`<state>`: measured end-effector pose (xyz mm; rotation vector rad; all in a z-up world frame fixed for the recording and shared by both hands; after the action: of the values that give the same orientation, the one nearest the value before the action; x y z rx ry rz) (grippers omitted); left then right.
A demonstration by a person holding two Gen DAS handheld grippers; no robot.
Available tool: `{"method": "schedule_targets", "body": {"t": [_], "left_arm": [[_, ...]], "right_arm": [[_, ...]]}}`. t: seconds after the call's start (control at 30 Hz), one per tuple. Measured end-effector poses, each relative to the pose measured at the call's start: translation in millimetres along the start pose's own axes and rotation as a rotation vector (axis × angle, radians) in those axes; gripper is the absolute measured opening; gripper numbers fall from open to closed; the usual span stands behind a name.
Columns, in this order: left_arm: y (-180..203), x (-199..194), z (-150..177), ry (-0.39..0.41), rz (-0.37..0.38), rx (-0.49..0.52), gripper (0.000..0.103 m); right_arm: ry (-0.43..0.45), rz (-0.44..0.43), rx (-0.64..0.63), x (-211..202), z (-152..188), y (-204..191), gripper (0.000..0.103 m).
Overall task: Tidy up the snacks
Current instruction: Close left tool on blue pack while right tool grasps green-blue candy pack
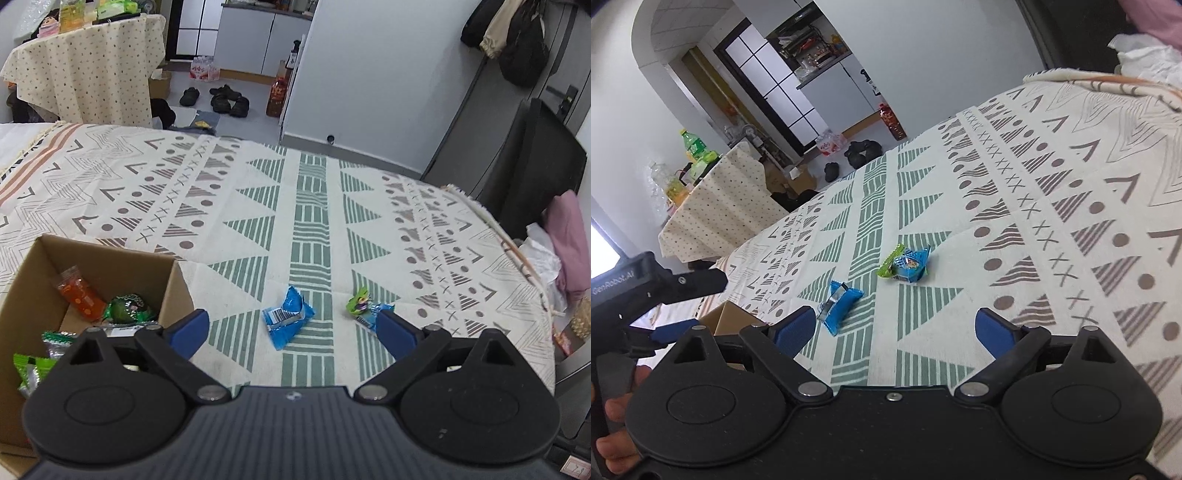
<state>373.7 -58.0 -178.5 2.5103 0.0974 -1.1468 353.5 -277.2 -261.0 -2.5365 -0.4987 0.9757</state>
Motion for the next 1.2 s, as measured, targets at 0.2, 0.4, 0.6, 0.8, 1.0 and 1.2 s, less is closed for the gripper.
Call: {"method": "schedule_targets", "body": {"t": [0.2, 0.4, 0.6, 0.8, 1.0, 1.2], "left_arm": [[7.1, 24.8, -4.3, -0.015, -0.035, 0.046, 0.093], [8.2, 53.1, -4.9, -0.043, -0.059, 0.057, 0.088], [10.8, 80.4, -0.9, -0.077, -0.061, 0.064, 0.085], [8.5, 108.5, 8.1, -0.119, -0.078, 0.079, 0.079], [2.1, 124.8, 8.9, -0.127, -0.093, 0.063, 0.078], [-2.1, 138.0, 14.1, -0.151, -0.106, 0.055, 0.063]], "right_arm": [[-0.018, -0.020, -0.016, 22.3, -2.5, 2.5, 0.090], [-0.024, -0.031, -0.004, 41.1, -9.3, 10.2, 0.089], [-0.046, -0.043, 0.011, 62.1, -12.3, 17.9, 0.087], [-0.067, -0.037, 0.018, 82.6, -13.9, 24.7, 0.084], [-0.073, -0.045, 0.024, 95.6, -13.9, 28.5, 0.084], [-0.073, -0.060, -0.020, 105.2, -15.4, 21.5, 0.084]]}}
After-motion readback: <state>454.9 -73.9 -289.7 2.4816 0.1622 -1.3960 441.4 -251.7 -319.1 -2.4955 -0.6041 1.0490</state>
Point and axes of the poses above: each gripper's, at about its wrist camera, not at the fingertips, and x roughly the way its jaws point, y to its right, z to its underside, the point moved 7 cm from there along x, roughly the way its jaws point, and after that the axes turned 8 degrees about -x, right-handed, at the moved point
